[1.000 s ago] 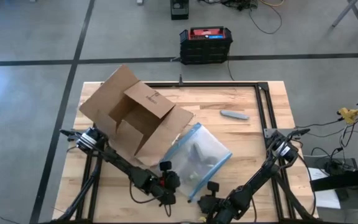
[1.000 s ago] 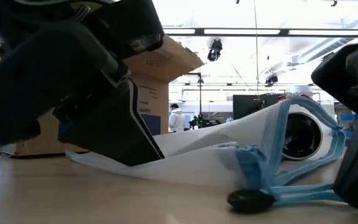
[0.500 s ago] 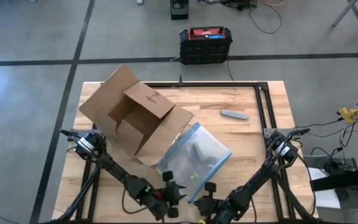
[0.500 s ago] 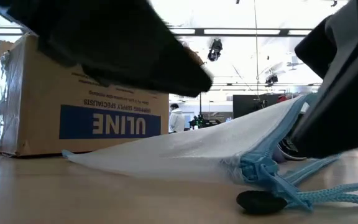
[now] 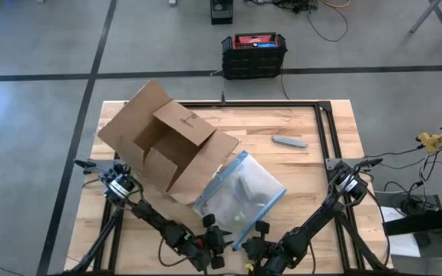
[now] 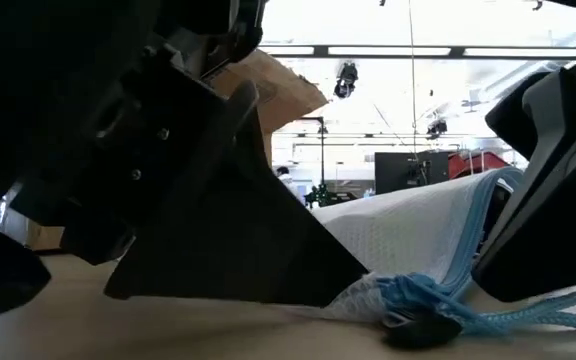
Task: Unpack boxes
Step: Close the white zip bag
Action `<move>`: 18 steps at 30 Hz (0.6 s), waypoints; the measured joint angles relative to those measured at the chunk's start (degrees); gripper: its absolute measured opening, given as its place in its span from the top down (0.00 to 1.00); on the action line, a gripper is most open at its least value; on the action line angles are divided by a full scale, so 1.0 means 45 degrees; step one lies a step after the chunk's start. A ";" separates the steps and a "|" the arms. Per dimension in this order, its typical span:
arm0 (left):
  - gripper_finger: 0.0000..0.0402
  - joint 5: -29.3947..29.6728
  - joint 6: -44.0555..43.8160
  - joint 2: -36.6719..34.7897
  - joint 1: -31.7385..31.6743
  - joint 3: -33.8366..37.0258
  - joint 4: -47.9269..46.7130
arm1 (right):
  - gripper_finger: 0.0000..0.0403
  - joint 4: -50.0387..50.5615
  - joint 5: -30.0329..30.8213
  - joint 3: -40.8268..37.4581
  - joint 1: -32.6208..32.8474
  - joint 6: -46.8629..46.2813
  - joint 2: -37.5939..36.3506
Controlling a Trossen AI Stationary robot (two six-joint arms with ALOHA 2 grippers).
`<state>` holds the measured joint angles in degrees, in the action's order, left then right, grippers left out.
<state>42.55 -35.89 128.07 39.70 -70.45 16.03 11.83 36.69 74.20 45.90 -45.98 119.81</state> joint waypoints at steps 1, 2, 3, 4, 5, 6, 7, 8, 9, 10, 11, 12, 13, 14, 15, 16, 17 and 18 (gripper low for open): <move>0.70 0.0020 -0.0039 0.0000 0.0000 -0.0005 -0.0075 | 1.00 -0.0013 -0.0059 0.0014 0.0037 0.0060 0.0000; 0.70 0.0049 -0.0042 -0.0005 0.0000 -0.0006 -0.0118 | 1.00 -0.0038 -0.0081 0.0037 0.0059 0.0126 0.0000; 0.70 0.0070 -0.0040 -0.0005 0.0000 -0.0006 -0.0123 | 1.00 -0.0115 -0.0120 0.0060 0.0079 0.0158 -0.0004; 0.70 0.0065 -0.0030 -0.0005 0.0000 -0.0006 -0.0132 | 1.00 -0.0214 -0.0146 0.0080 0.0080 0.0173 -0.0008; 0.70 0.0054 -0.0023 -0.0005 0.0005 -0.0006 -0.0136 | 1.00 -0.0235 -0.0161 0.0082 0.0080 0.0168 -0.0007; 0.70 0.0039 -0.0023 -0.0005 0.0032 -0.0006 -0.0147 | 1.00 -0.0241 -0.0168 0.0084 0.0080 0.0150 0.0043; 0.70 0.0008 -0.0018 -0.0010 0.0063 -0.0006 -0.0170 | 1.00 -0.0254 -0.0180 0.0087 0.0074 0.0135 0.0128; 0.70 -0.0010 -0.0018 -0.0020 0.0083 -0.0006 -0.0218 | 1.00 -0.0279 -0.0222 0.0086 0.0046 0.0131 0.0247; 0.70 0.0003 -0.0017 -0.0038 0.0120 -0.0006 -0.0300 | 1.00 -0.0374 -0.0151 0.0087 0.0046 0.0136 0.0341; 0.70 0.0000 -0.0029 -0.0069 0.0161 -0.0006 -0.0451 | 1.00 -0.0402 -0.0180 0.0101 0.0042 0.0126 0.0403; 0.70 -0.0001 -0.0047 -0.0106 0.0227 -0.0001 -0.0570 | 1.00 -0.0420 -0.0188 0.0106 0.0041 0.0086 0.0457; 0.70 0.0004 -0.0055 -0.0115 0.0298 -0.0001 -0.0659 | 1.00 -0.0465 -0.0100 0.0120 0.0045 -0.0014 0.0554; 0.70 0.0004 -0.0055 -0.0120 0.0352 -0.0001 -0.0739 | 1.00 -0.0454 -0.0022 0.0126 0.0046 -0.0141 0.0588; 0.70 -0.0043 -0.0069 -0.0153 0.0454 -0.0005 -0.0898 | 1.00 -0.0403 0.0014 0.0126 0.0046 -0.0169 0.0593; 0.70 -0.0069 -0.0113 -0.0193 0.0551 -0.0006 -0.1113 | 1.00 -0.0333 0.0006 0.0126 0.0046 -0.0156 0.0574; 0.70 -0.0068 -0.0245 -0.0214 0.0680 -0.0007 -0.1312 | 1.00 -0.0138 -0.0030 0.0131 0.0046 -0.0161 0.0500; 0.70 -0.0050 -0.0428 -0.0223 0.0814 -0.0016 -0.1506 | 1.00 0.0168 -0.0128 0.0121 0.0051 -0.0230 0.0393; 0.70 -0.0026 -0.0640 -0.0242 0.0951 -0.0021 -0.1720 | 1.00 0.0518 -0.0222 0.0116 0.0093 -0.0320 0.0288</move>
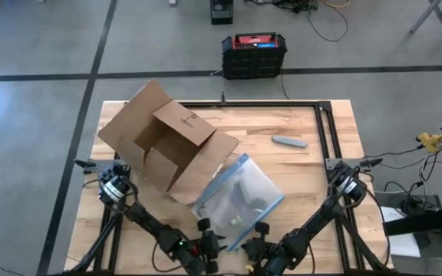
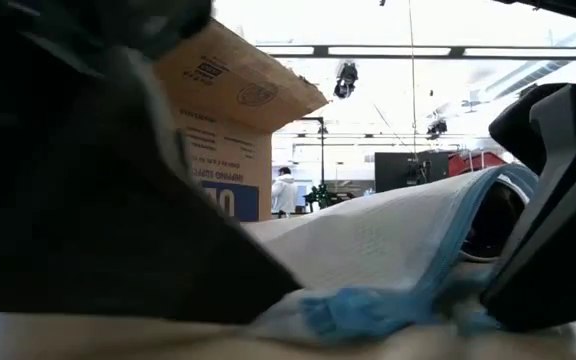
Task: Unpack boxes
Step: Close the white zip bag
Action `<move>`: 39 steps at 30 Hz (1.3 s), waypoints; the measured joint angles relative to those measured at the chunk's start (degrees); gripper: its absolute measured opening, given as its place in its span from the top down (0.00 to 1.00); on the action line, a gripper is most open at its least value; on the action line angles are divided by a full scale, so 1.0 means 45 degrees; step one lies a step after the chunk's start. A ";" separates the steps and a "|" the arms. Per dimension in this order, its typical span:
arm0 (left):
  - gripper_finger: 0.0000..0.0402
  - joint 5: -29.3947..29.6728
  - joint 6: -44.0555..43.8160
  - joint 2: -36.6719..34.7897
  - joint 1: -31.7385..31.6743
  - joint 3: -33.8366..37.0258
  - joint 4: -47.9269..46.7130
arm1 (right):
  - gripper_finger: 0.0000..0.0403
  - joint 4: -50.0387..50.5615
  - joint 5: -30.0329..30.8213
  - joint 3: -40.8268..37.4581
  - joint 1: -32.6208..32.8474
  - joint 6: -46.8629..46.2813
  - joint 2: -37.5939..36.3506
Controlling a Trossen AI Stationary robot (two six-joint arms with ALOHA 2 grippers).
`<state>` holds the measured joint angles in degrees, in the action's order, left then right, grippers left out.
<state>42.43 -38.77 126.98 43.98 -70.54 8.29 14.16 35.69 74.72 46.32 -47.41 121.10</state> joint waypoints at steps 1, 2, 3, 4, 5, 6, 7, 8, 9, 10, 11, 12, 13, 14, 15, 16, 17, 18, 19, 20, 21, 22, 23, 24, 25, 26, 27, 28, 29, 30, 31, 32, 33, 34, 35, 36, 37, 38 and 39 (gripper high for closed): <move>0.70 0.0022 -0.0162 -0.0035 0.0127 -0.0005 -0.0281 | 1.00 0.0322 -0.0087 0.0000 0.0049 -0.0108 -0.0124; 0.70 0.0042 -0.0369 -0.0060 0.0241 -0.0019 -0.0516 | 1.00 0.0759 -0.0183 0.0000 0.0104 -0.0243 -0.0225; 0.70 0.0085 -0.0578 -0.0064 0.0353 -0.0015 -0.0657 | 1.00 0.1289 -0.0279 -0.0005 0.0164 -0.0465 -0.0343; 0.70 0.0181 -0.0704 -0.0064 0.0453 -0.0015 -0.0780 | 1.00 0.1782 -0.0315 -0.0005 0.0211 -0.0735 -0.0431; 0.70 0.0294 -0.0796 -0.0064 0.0536 -0.0012 -0.0859 | 1.00 0.2166 -0.0329 -0.0009 0.0231 -0.0979 -0.0505; 0.70 0.0399 -0.0859 -0.0062 0.0603 -0.0012 -0.0904 | 1.00 0.2569 -0.0351 -0.0010 0.0235 -0.1174 -0.0581; 0.70 0.0484 -0.0866 -0.0061 0.0654 -0.0006 -0.0940 | 1.00 0.2800 -0.0366 -0.0024 0.0235 -0.1239 -0.0657; 0.70 0.0564 -0.0878 -0.0069 0.0679 0.0005 -0.0963 | 1.00 0.2794 -0.0370 -0.0038 0.0235 -0.1240 -0.0727; 0.70 0.0605 -0.0878 -0.0070 0.0700 0.0005 -0.0985 | 1.00 0.2599 -0.0383 -0.0046 0.0230 -0.1175 -0.0777; 0.70 0.0613 -0.0878 -0.0084 0.0700 0.0010 -0.1005 | 1.00 0.2390 -0.0422 -0.0049 0.0222 -0.0986 -0.0837; 0.70 0.0613 -0.0873 -0.0108 0.0705 0.0010 -0.1066 | 1.00 0.2178 -0.0429 -0.0031 0.0223 -0.0797 -0.0893; 0.70 0.0643 -0.0869 -0.0123 0.0713 0.0015 -0.1098 | 1.00 0.2066 -0.0424 0.0043 0.0232 -0.0563 -0.0948; 0.70 0.0687 -0.0866 -0.0137 0.0722 0.0015 -0.1151 | 1.00 0.1891 -0.0418 0.0128 0.0235 -0.0385 -0.0984; 0.70 0.0710 -0.0864 -0.0137 0.0724 0.0019 -0.1167 | 1.00 0.1719 -0.0403 0.0212 0.0226 -0.0202 -0.1007; 0.70 0.0724 -0.0857 -0.0137 0.0724 0.0019 -0.1166 | 1.00 0.1547 -0.0408 0.0243 0.0198 -0.0041 -0.1013; 0.70 0.0731 -0.0849 -0.0137 0.0724 0.0019 -0.1169 | 1.00 0.1409 -0.0389 0.0241 0.0148 0.0114 -0.1017; 0.70 0.0735 -0.0844 -0.0137 0.0724 0.0019 -0.1170 | 1.00 0.1242 -0.0380 0.0208 0.0077 0.0200 -0.1011; 0.70 0.0744 -0.0844 -0.0137 0.0724 0.0019 -0.1174 | 1.00 0.1067 -0.0357 0.0185 0.0005 0.0280 -0.0979; 0.70 0.0744 -0.0844 -0.0137 0.0724 0.0024 -0.1183 | 1.00 0.0921 -0.0356 0.0175 -0.0058 0.0415 -0.0962; 0.70 0.0747 -0.0844 -0.0137 0.0724 0.0024 -0.1196 | 1.00 0.0747 -0.0336 0.0175 -0.0132 0.0514 -0.0933; 0.70 0.0754 -0.0844 -0.0137 0.0724 0.0021 -0.1224 | 1.00 0.0537 -0.0303 0.0175 -0.0205 0.0672 -0.0905; 0.70 0.0754 -0.0844 -0.0161 0.0724 0.0024 -0.1278 | 1.00 0.0303 -0.0299 0.0175 -0.0256 0.0854 -0.0877; 0.70 0.0755 -0.0842 -0.0193 0.0724 0.0024 -0.1375 | 1.00 0.0047 -0.0319 0.0175 -0.0312 0.1066 -0.0853; 0.70 0.0763 -0.0843 -0.0206 0.0724 0.0029 -0.1472 | 1.00 -0.0226 -0.0395 0.0170 -0.0379 0.1218 -0.0836; 0.70 0.0796 -0.0840 -0.0236 0.0724 0.0024 -0.1549 | 1.00 -0.0443 -0.0572 0.0170 -0.0436 0.1440 -0.0827; 0.70 0.0808 -0.0844 -0.0270 0.0729 0.0024 -0.1742 | 1.00 -0.0552 -0.0749 0.0173 -0.0486 0.1600 -0.0827; 0.70 0.0830 -0.0849 -0.0314 0.0724 0.0024 -0.2005 | 1.00 -0.0515 -0.0860 0.0172 -0.0527 0.1742 -0.0827; 0.70 0.0898 -0.0844 -0.0348 0.0724 0.0024 -0.2223 | 1.00 -0.0324 -0.0893 0.0172 -0.0549 0.1757 -0.0827; 0.70 0.0991 -0.0851 -0.0359 0.0733 0.0024 -0.2388 | 1.00 -0.0109 -0.0858 0.0170 -0.0569 0.1755 -0.0827; 0.70 0.1046 -0.0846 -0.0361 0.0739 0.0024 -0.2494 | 1.00 0.0100 -0.0766 0.0170 -0.0603 0.1727 -0.0826; 0.70 0.1042 -0.0844 -0.0373 0.0739 0.0024 -0.2566 | 1.00 0.0314 -0.0681 0.0170 -0.0632 0.1705 -0.0827; 0.70 0.1038 -0.0844 -0.0385 0.0737 0.0019 -0.2673 | 1.00 0.0575 -0.0676 0.0170 -0.0670 0.1654 -0.0832; 0.70 0.1032 -0.0844 -0.0391 0.0734 0.0019 -0.2782 | 1.00 0.0918 -0.0672 0.0170 -0.0693 0.1502 -0.0837; 0.70 0.1020 -0.0849 -0.0395 0.0734 0.0015 -0.2860 | 1.00 0.1332 -0.0667 0.0170 -0.0711 0.1334 -0.0837; 0.70 0.1001 -0.0849 -0.0400 0.0744 0.0015 -0.2929 | 1.00 0.1730 -0.0672 0.0170 -0.0722 0.1154 -0.0841; 0.70 0.0982 -0.0849 -0.0424 0.0768 0.0015 -0.2995 | 1.00 0.2143 -0.0672 0.0170 -0.0722 0.1027 -0.0856; 0.70 0.0973 -0.0849 -0.0433 0.0792 0.0015 -0.3071 | 1.00 0.2562 -0.0684 0.0173 -0.0722 0.0859 -0.0877; 0.70 0.0942 -0.0849 -0.0442 0.0819 0.0015 -0.3101 | 1.00 0.3005 -0.0686 0.0177 -0.0715 0.0700 -0.0917; 0.70 0.0925 -0.0849 -0.0455 0.0850 0.0015 -0.3153 | 1.00 0.3559 -0.0704 0.0189 -0.0688 0.0481 -0.0952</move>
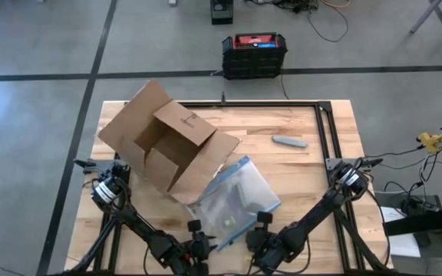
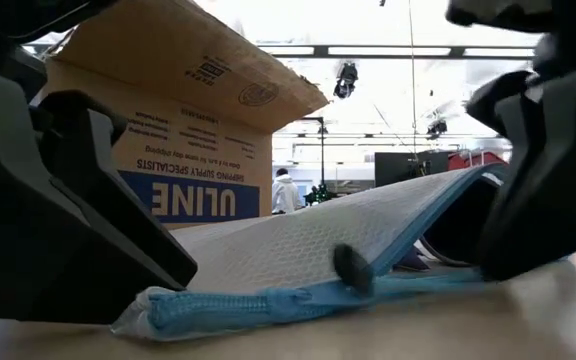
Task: Unpack boxes
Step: Close the white zip bag
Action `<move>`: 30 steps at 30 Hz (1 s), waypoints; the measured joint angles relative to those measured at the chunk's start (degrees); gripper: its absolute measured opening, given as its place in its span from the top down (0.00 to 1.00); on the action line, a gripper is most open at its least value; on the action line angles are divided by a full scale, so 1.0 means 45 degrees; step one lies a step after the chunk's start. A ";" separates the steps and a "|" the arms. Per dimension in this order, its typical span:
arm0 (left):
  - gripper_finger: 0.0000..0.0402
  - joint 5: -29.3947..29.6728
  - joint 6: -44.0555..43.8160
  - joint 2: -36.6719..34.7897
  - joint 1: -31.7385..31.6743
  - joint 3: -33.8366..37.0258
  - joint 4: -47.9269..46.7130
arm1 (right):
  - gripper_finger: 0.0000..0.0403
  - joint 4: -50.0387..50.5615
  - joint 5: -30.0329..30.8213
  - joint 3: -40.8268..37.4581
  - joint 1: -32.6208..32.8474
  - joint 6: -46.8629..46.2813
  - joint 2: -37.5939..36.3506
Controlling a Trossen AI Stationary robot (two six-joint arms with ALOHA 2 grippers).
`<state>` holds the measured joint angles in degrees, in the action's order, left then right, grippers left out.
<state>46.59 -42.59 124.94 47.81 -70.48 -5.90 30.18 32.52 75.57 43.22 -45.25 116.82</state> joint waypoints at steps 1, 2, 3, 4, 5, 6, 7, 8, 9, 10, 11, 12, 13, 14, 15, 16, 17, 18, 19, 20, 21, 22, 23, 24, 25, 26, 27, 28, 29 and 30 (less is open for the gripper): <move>0.70 -0.0001 0.0002 -0.0012 0.0029 0.0000 -0.0082 | 1.00 0.0533 -0.0078 -0.0002 0.0037 -0.0124 -0.0023; 0.70 0.0007 -0.0002 -0.0025 0.0065 0.0000 -0.0156 | 1.00 0.0887 -0.0256 -0.0010 0.0066 -0.0254 -0.0031; 0.70 0.0003 -0.0017 -0.0042 0.0099 0.0000 -0.0235 | 1.00 0.1222 -0.0349 -0.0010 0.0118 -0.0385 -0.0057; 0.70 0.0003 -0.0080 -0.0051 0.0137 0.0000 -0.0325 | 1.00 0.1713 -0.0581 0.0009 0.0159 -0.0545 -0.0125; 0.70 0.0016 -0.0202 -0.0056 0.0187 0.0000 -0.0443 | 1.00 0.2234 -0.0777 0.0010 0.0239 -0.0742 -0.0217; 0.70 0.0068 -0.0367 -0.0056 0.0227 0.0004 -0.0545 | 1.00 0.2748 -0.0862 -0.0003 0.0341 -0.0862 -0.0279; 0.70 0.0098 -0.0489 -0.0056 0.0254 0.0010 -0.0598 | 1.00 0.2901 -0.0844 -0.0029 0.0447 -0.0932 -0.0310; 0.70 0.0108 -0.0595 -0.0058 0.0258 0.0015 -0.0605 | 1.00 0.2762 -0.0785 -0.0029 0.0509 -0.0918 -0.0368; 0.70 0.0127 -0.0672 -0.0077 0.0258 0.0015 -0.0598 | 1.00 0.2404 -0.0726 -0.0034 0.0535 -0.0763 -0.0475; 0.70 0.0220 -0.0688 -0.0080 0.0259 0.0015 -0.0585 | 1.00 0.1712 -0.0651 -0.0037 0.0539 -0.0444 -0.0609; 0.70 0.0307 -0.0696 -0.0075 0.0264 0.0015 -0.0579 | 1.00 0.0675 -0.0596 -0.0033 0.0526 0.0158 -0.0729; 0.70 0.0407 -0.0699 -0.0071 0.0273 0.0015 -0.0581 | 1.00 -0.0584 -0.0545 -0.0019 0.0490 0.0815 -0.0769; 0.70 0.0490 -0.0694 -0.0071 0.0277 0.0020 -0.0595 | 1.00 -0.1833 -0.0526 -0.0036 0.0414 0.1577 -0.0769; 0.70 0.0583 -0.0662 -0.0071 0.0264 0.0024 -0.0604 | 1.00 -0.3084 -0.0558 -0.0116 0.0305 0.2358 -0.0682; 0.70 0.0682 -0.0638 -0.0071 0.0263 0.0033 -0.0625 | 1.00 -0.4211 -0.0596 -0.0146 0.0180 0.3053 -0.0531; 0.70 0.0722 -0.0615 -0.0071 0.0251 0.0034 -0.0658 | 1.00 -0.5263 -0.0668 -0.0151 0.0070 0.3669 -0.0352; 0.70 0.0709 -0.0612 -0.0074 0.0222 0.0034 -0.0678 | 1.00 -0.6135 -0.0770 -0.0151 -0.0067 0.4214 -0.0165; 0.70 0.0713 -0.0612 -0.0076 0.0209 0.0034 -0.0698 | 1.00 -0.6788 -0.0934 -0.0155 -0.0245 0.4657 0.0009; 0.70 0.0731 -0.0610 -0.0076 0.0209 0.0034 -0.0709 | 1.00 -0.7380 -0.1145 -0.0155 -0.0439 0.5022 0.0179; 0.70 0.0737 -0.0611 -0.0076 0.0209 0.0034 -0.0718 | 1.00 -0.7932 -0.1362 -0.0155 -0.0649 0.5256 0.0392; 0.70 0.0742 -0.0612 -0.0076 0.0209 0.0034 -0.0732 | 1.00 -0.8383 -0.1599 -0.0124 -0.0808 0.5405 0.0614; 0.70 0.0752 -0.0612 -0.0076 0.0209 0.0034 -0.0751 | 1.00 -0.8663 -0.1870 -0.0112 -0.0970 0.5590 0.0831; 0.70 0.0765 -0.0612 -0.0076 0.0209 0.0034 -0.0751 | 1.00 -0.8802 -0.2065 -0.0074 -0.1128 0.5694 0.1074; 0.70 0.0766 -0.0613 -0.0076 0.0209 0.0034 -0.0751 | 1.00 -0.8892 -0.2244 -0.0015 -0.1261 0.5738 0.1284; 0.70 0.0766 -0.0612 -0.0076 0.0205 0.0034 -0.0751 | 1.00 -0.8930 -0.2340 0.0041 -0.1343 0.5732 0.1458; 0.70 0.0766 -0.0620 -0.0076 0.0205 0.0034 -0.0759 | 1.00 -0.8943 -0.2447 0.0074 -0.1379 0.5727 0.1589; 0.70 0.0761 -0.0634 -0.0076 0.0212 0.0034 -0.0789 | 1.00 -0.8942 -0.2576 0.0098 -0.1389 0.5730 0.1670; 0.70 0.0761 -0.0643 -0.0076 0.0226 0.0029 -0.0804 | 1.00 -0.8924 -0.2611 0.0108 -0.1379 0.5710 0.1744; 0.70 0.0761 -0.0647 -0.0076 0.0244 0.0029 -0.0805 | 1.00 -0.8788 -0.2643 0.0121 -0.1361 0.5597 0.1762; 0.70 0.0761 -0.0651 -0.0076 0.0270 0.0029 -0.0810 | 1.00 -0.8528 -0.2607 0.0121 -0.1352 0.5402 0.1762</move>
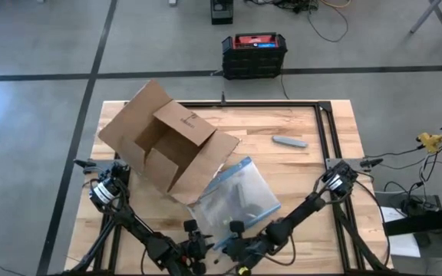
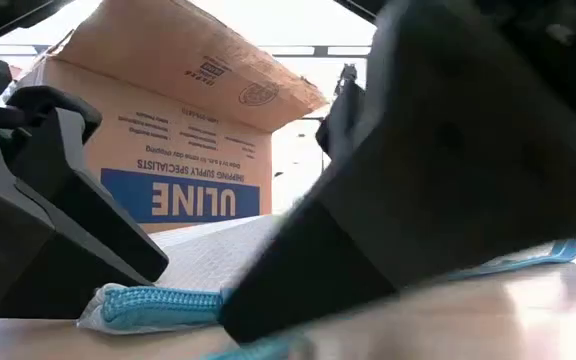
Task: Unpack boxes
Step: Close the white zip bag
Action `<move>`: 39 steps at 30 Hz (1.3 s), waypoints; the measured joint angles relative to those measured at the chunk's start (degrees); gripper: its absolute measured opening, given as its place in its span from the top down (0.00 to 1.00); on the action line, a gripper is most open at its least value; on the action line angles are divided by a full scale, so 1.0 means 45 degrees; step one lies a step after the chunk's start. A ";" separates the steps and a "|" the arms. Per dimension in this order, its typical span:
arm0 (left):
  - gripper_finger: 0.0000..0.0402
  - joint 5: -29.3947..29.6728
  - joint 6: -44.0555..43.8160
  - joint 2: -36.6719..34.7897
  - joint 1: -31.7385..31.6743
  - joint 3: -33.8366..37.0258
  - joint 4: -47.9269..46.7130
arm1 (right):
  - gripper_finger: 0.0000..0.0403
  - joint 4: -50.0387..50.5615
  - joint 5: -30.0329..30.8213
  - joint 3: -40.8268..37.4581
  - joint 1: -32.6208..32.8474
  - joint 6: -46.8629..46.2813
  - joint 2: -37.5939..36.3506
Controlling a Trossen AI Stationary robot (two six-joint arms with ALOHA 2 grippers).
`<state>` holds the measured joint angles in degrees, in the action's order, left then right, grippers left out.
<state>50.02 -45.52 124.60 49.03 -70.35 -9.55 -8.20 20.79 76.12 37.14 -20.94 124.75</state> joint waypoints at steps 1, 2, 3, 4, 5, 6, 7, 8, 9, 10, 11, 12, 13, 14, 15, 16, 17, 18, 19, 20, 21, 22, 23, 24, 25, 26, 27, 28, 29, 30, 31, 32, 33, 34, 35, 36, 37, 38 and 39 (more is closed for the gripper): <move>0.70 0.0000 -0.0005 0.0000 0.0038 0.0000 -0.0009 | 1.00 0.0374 0.0046 0.0017 0.0032 -0.0277 -0.0057; 0.70 -0.0005 -0.0005 0.0000 0.0066 0.0000 -0.0014 | 1.00 0.0914 0.0053 0.0027 0.0085 -0.0534 -0.0170; 0.70 -0.0005 -0.0005 0.0000 0.0096 0.0000 -0.0022 | 1.00 0.1431 0.0124 0.0029 0.0142 -0.0771 -0.0268; 0.70 -0.0016 -0.0005 0.0000 0.0119 0.0000 -0.0032 | 1.00 0.1931 0.0194 0.0034 0.0186 -0.1015 -0.0376; 0.70 -0.0074 -0.0010 0.0000 0.0132 0.0000 -0.0081 | 1.00 0.2500 0.0223 0.0049 0.0232 -0.1238 -0.0482; 0.70 -0.0128 -0.0012 -0.0008 0.0153 -0.0003 -0.0128 | 1.00 0.3117 0.0283 0.0053 0.0293 -0.1489 -0.0626; 0.70 -0.0160 -0.0015 -0.0007 0.0179 -0.0005 -0.0161 | 1.00 0.3745 0.0332 0.0054 0.0353 -0.1699 -0.0763; 0.70 -0.0186 -0.0021 -0.0010 0.0205 -0.0006 -0.0185 | 1.00 0.4328 0.0382 0.0063 0.0426 -0.1893 -0.0852; 0.70 -0.0228 -0.0038 -0.0011 0.0238 -0.0010 -0.0239 | 1.00 0.4863 0.0423 0.0072 0.0485 -0.2120 -0.0956; 0.70 -0.0264 -0.0059 -0.0019 0.0266 -0.0011 -0.0304 | 1.00 0.5394 0.0416 0.0073 0.0534 -0.2254 -0.1043; 0.70 -0.0291 -0.0087 -0.0024 0.0298 -0.0019 -0.0382 | 1.00 0.5912 0.0422 0.0073 0.0593 -0.2430 -0.1120; 0.70 -0.0291 -0.0126 -0.0034 0.0349 -0.0019 -0.0472 | 1.00 0.6382 0.0465 0.0067 0.0657 -0.2593 -0.1211; 0.70 -0.0283 -0.0168 -0.0034 0.0414 -0.0019 -0.0571 | 1.00 0.6799 0.0488 0.0026 0.0710 -0.2760 -0.1263; 0.70 -0.0277 -0.0295 -0.0034 0.0466 -0.0019 -0.0701 | 1.00 0.7078 0.0512 -0.0023 0.0790 -0.2870 -0.1313; 0.70 -0.0280 -0.0451 -0.0037 0.0505 -0.0019 -0.0855 | 1.00 0.7260 0.0570 -0.0070 0.0861 -0.2917 -0.1384; 0.70 -0.0287 -0.0588 -0.0044 0.0542 -0.0019 -0.0977 | 1.00 0.7347 0.0609 -0.0088 0.0916 -0.2921 -0.1438; 0.70 -0.0291 -0.0740 -0.0044 0.0587 -0.0019 -0.1082 | 1.00 0.7384 0.0600 -0.0115 0.0952 -0.2944 -0.1470; 0.70 -0.0296 -0.0849 -0.0049 0.0636 -0.0021 -0.1195 | 1.00 0.7520 0.0560 -0.0157 0.0998 -0.3091 -0.1551; 0.70 -0.0350 -0.0985 -0.0054 0.0682 -0.0025 -0.1348 | 1.00 0.7783 0.0481 -0.0216 0.1047 -0.3267 -0.1644; 0.70 -0.0390 -0.1133 -0.0073 0.0743 -0.0029 -0.1544 | 1.00 0.8154 0.0468 -0.0279 0.1104 -0.3522 -0.1730; 0.70 -0.0435 -0.1315 -0.0082 0.0819 -0.0029 -0.1705 | 1.00 0.8520 0.0478 -0.0325 0.1177 -0.3764 -0.1792; 0.70 -0.0456 -0.1490 -0.0083 0.0882 -0.0029 -0.1837 | 1.00 0.8880 0.0496 -0.0376 0.1255 -0.4017 -0.1862; 0.70 -0.0461 -0.1612 -0.0087 0.0947 -0.0029 -0.1980 | 1.00 0.9153 0.0507 -0.0446 0.1302 -0.4207 -0.1915; 0.70 -0.0461 -0.1713 -0.0091 0.1033 -0.0029 -0.2111 | 1.00 0.9350 0.0507 -0.0527 0.1343 -0.4438 -0.1965; 0.70 -0.0457 -0.1785 -0.0111 0.1118 -0.0029 -0.2246 | 1.00 0.9558 0.0507 -0.0642 0.1386 -0.4662 -0.2041; 0.70 -0.0457 -0.1867 -0.0135 0.1200 -0.0029 -0.2389 | 1.00 0.9681 0.0480 -0.0797 0.1417 -0.4920 -0.2118; 0.70 -0.0457 -0.2023 -0.0155 0.1282 -0.0029 -0.2534 | 1.00 0.9739 0.0482 -0.1004 0.1450 -0.5161 -0.2233; 0.70 -0.0457 -0.2228 -0.0207 0.1359 -0.0029 -0.2720 | 1.00 0.9820 0.0479 -0.1212 0.1502 -0.5411 -0.2377; 0.70 -0.0476 -0.2400 -0.0264 0.1441 -0.0028 -0.2937 | 1.00 0.9890 0.0468 -0.1440 0.1536 -0.5641 -0.2563; 0.70 -0.0497 -0.2547 -0.0338 0.1526 -0.0024 -0.3174 | 1.00 0.9918 0.0461 -0.1696 0.1580 -0.5881 -0.2754; 0.70 -0.0545 -0.2728 -0.0404 0.1616 -0.0024 -0.3413 | 1.00 0.9976 0.0423 -0.1950 0.1631 -0.6164 -0.2985; 0.70 -0.0584 -0.2900 -0.0478 0.1681 -0.0024 -0.3675 | 1.00 1.0043 0.0416 -0.2255 0.1691 -0.6456 -0.3273; 0.70 -0.0661 -0.3138 -0.0570 0.1750 -0.0021 -0.3959 | 1.00 1.0135 0.0379 -0.2565 0.1741 -0.6726 -0.3609; 0.70 -0.0706 -0.3363 -0.0631 0.1789 -0.0017 -0.4242 | 1.00 1.0182 0.0282 -0.2887 0.1797 -0.7113 -0.3917; 0.70 -0.0760 -0.3564 -0.0673 0.1832 -0.0013 -0.4459 | 1.00 1.0377 0.0203 -0.3251 0.1881 -0.7477 -0.4263; 0.70 -0.0798 -0.3700 -0.0717 0.1861 -0.0003 -0.4609 | 1.00 1.0598 0.0103 -0.3634 0.2001 -0.7876 -0.4662; 0.70 -0.0851 -0.3734 -0.0731 0.1882 0.0000 -0.4677 | 1.00 1.0794 0.0003 -0.4011 0.2100 -0.8345 -0.5047; 0.70 -0.0862 -0.3765 -0.0763 0.1902 0.0000 -0.4741 | 1.00 1.0894 -0.0162 -0.4381 0.2210 -0.8811 -0.5454; 0.70 -0.0903 -0.3769 -0.0767 0.1906 0.0000 -0.4792 | 1.00 1.0932 -0.0245 -0.4718 0.2324 -0.9344 -0.5860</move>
<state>45.96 -62.48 121.14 57.60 -70.35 -31.11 40.99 19.69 54.89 47.60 -62.99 98.38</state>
